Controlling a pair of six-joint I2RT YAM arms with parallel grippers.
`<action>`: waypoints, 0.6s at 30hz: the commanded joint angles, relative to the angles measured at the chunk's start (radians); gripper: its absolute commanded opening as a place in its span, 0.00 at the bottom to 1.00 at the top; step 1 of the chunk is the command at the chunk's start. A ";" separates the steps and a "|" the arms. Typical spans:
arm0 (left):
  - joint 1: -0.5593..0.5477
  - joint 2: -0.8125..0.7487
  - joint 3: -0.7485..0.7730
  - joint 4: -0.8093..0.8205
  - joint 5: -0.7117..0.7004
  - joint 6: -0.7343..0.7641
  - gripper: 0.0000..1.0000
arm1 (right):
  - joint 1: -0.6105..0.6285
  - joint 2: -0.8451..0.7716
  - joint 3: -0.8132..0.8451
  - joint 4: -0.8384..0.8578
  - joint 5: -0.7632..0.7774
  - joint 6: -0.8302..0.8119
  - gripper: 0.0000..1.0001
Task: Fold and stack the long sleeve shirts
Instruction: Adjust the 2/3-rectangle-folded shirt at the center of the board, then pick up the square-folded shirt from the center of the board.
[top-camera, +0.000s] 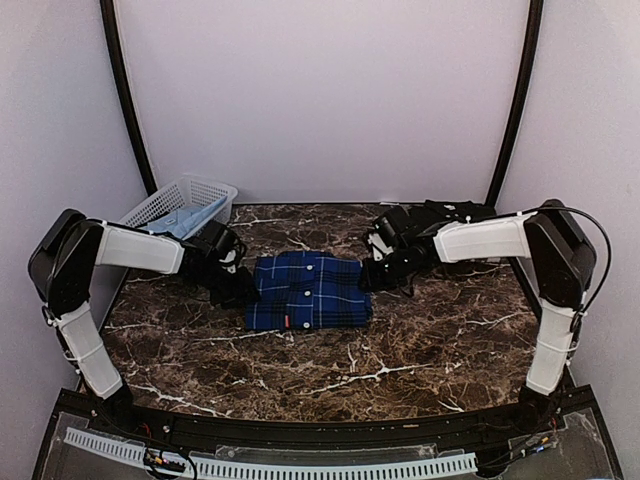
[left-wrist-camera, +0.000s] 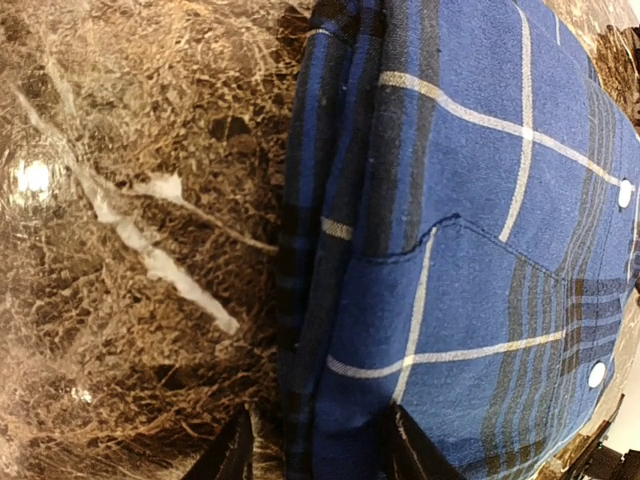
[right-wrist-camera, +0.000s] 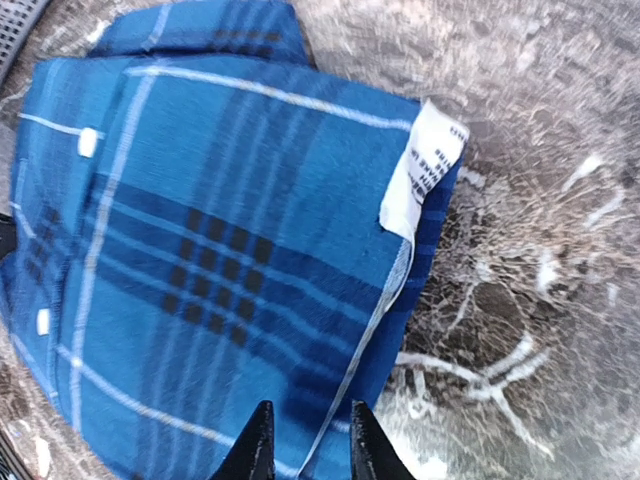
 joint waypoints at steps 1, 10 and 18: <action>0.004 0.025 -0.003 -0.009 -0.002 -0.006 0.42 | 0.000 0.061 0.040 0.011 0.008 -0.015 0.22; -0.004 0.082 0.017 0.007 -0.009 -0.024 0.31 | -0.003 0.106 0.050 0.004 0.038 -0.014 0.19; -0.010 0.082 0.056 -0.019 -0.041 -0.045 0.00 | -0.003 0.114 0.045 0.001 0.045 -0.018 0.19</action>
